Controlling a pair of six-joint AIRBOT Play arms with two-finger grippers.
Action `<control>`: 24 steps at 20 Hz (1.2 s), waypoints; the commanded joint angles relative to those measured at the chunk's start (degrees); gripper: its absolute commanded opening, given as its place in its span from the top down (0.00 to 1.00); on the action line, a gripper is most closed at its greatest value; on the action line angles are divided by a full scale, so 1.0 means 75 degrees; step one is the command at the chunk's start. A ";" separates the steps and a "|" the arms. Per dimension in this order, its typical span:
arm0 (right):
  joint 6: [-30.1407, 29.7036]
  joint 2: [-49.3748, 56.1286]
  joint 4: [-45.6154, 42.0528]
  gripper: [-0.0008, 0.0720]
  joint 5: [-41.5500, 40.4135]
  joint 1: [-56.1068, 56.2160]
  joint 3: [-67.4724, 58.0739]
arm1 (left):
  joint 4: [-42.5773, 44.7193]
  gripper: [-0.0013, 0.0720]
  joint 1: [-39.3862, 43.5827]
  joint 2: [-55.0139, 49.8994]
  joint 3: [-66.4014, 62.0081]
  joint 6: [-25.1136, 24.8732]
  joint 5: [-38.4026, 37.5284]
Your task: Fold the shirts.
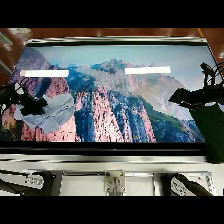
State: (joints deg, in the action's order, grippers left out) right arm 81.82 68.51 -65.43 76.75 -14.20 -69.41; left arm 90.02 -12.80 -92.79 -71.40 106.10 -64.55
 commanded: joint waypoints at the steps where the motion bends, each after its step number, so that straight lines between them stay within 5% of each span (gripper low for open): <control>1: 0.0038 0.0003 0.0003 0.05 0.0003 0.0003 0.0003 | -0.0256 0.94 0.0052 -0.0108 -0.0035 -0.0466 -0.0163; 9: -0.0044 -0.0047 0.0312 0.05 0.0055 -0.0006 -0.0085 | -0.0498 0.94 0.1938 0.3165 -0.1623 -0.1247 0.0102; 14: -0.0061 -0.0527 0.0254 0.05 0.0041 -0.0006 -0.1460 | -0.0705 0.94 0.4575 0.5601 -0.2734 -0.0099 0.2375; 17: -0.0061 -0.1026 0.0224 0.05 -0.0009 -0.0006 -0.2489 | -0.0694 0.94 0.5764 0.6117 -0.2906 0.0035 0.3401; 24: -0.0061 -0.1722 -0.0216 0.05 0.1157 0.0003 -0.2815 | -0.0175 0.94 0.5945 0.5415 -0.2095 0.0035 0.0102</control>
State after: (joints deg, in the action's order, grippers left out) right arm 81.36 56.90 -66.06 79.70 -14.20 -90.11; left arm 86.67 30.79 -50.70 -90.63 105.97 -55.07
